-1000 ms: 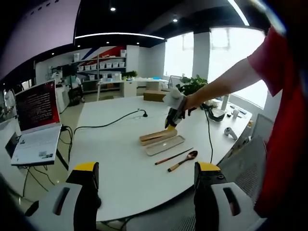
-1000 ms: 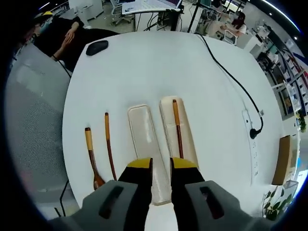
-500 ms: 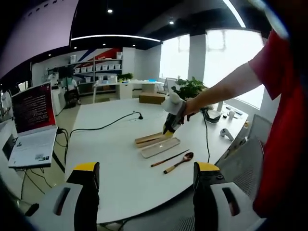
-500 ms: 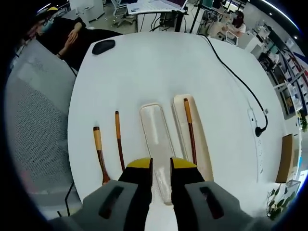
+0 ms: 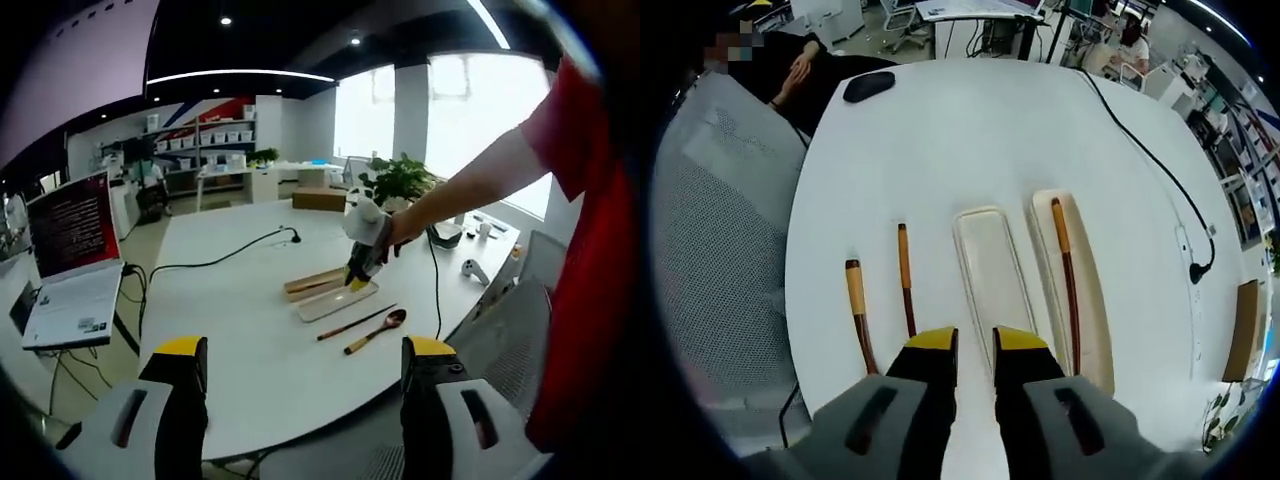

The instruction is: Arrange the utensils inside the cutlery case until each visible utensil rests in its matching compartment.

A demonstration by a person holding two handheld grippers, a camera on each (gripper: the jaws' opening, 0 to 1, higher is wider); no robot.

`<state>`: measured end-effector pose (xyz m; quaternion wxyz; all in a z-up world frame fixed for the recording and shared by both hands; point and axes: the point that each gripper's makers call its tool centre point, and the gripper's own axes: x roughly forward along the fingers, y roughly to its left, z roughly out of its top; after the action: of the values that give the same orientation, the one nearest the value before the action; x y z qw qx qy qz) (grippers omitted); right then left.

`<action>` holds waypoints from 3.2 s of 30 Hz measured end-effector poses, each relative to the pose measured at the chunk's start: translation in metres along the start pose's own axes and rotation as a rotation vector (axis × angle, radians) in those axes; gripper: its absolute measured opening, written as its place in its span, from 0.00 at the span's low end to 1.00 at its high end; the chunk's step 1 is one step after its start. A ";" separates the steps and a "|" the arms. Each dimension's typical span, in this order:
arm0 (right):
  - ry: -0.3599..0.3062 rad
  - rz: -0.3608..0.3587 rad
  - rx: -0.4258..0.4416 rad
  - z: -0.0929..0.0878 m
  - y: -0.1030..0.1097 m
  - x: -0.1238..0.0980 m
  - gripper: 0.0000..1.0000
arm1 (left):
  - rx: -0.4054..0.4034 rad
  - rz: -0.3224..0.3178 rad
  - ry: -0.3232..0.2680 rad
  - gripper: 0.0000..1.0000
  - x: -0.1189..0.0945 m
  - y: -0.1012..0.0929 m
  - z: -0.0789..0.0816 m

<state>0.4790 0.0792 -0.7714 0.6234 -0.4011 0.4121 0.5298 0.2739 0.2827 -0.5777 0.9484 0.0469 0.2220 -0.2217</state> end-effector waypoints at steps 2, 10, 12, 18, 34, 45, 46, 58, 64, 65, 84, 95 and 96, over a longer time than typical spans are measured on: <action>0.002 0.004 -0.002 0.000 0.003 0.003 0.10 | -0.003 0.003 0.001 0.81 0.000 0.001 -0.001; 0.007 0.025 -0.008 0.000 0.015 0.011 0.10 | -0.002 0.007 0.003 0.81 -0.002 0.001 -0.003; 0.007 0.027 -0.009 0.000 0.017 0.012 0.10 | -0.004 0.007 0.004 0.81 -0.002 0.001 -0.003; 0.016 0.042 -0.011 -0.003 0.028 0.022 0.10 | -0.003 0.008 0.006 0.81 -0.002 0.000 -0.005; 0.031 0.075 -0.015 -0.007 0.051 0.044 0.08 | -0.001 0.015 0.011 0.81 -0.003 0.004 -0.005; 0.043 0.084 -0.024 -0.008 0.055 0.051 0.07 | 0.011 0.020 0.021 0.81 -0.004 0.005 -0.006; 0.044 0.086 -0.024 -0.008 0.056 0.052 0.07 | 0.011 0.020 0.021 0.81 -0.004 0.005 -0.005; 0.114 0.063 -0.122 -0.008 0.058 0.057 0.01 | 0.002 0.023 0.026 0.81 -0.003 0.004 -0.009; 0.098 0.080 -0.125 -0.010 0.055 0.055 0.01 | 0.002 0.025 0.025 0.81 -0.003 0.004 -0.009; 0.087 0.081 -0.117 -0.010 0.055 0.055 0.01 | 0.000 0.027 0.024 0.81 -0.004 0.004 -0.009; 0.098 0.062 -0.150 -0.014 0.053 0.048 0.00 | 0.008 0.026 0.021 0.80 -0.005 0.001 -0.011; 0.044 0.063 -0.082 -0.007 0.036 0.015 0.00 | 0.020 0.007 0.008 0.80 0.001 -0.004 -0.004; 0.042 0.064 -0.075 -0.007 0.034 0.013 0.00 | 0.018 0.004 0.009 0.80 0.001 -0.005 -0.004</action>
<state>0.4454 0.0809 -0.7879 0.5818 -0.4218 0.4175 0.5561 0.2711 0.2784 -0.5819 0.9474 0.0571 0.2240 -0.2216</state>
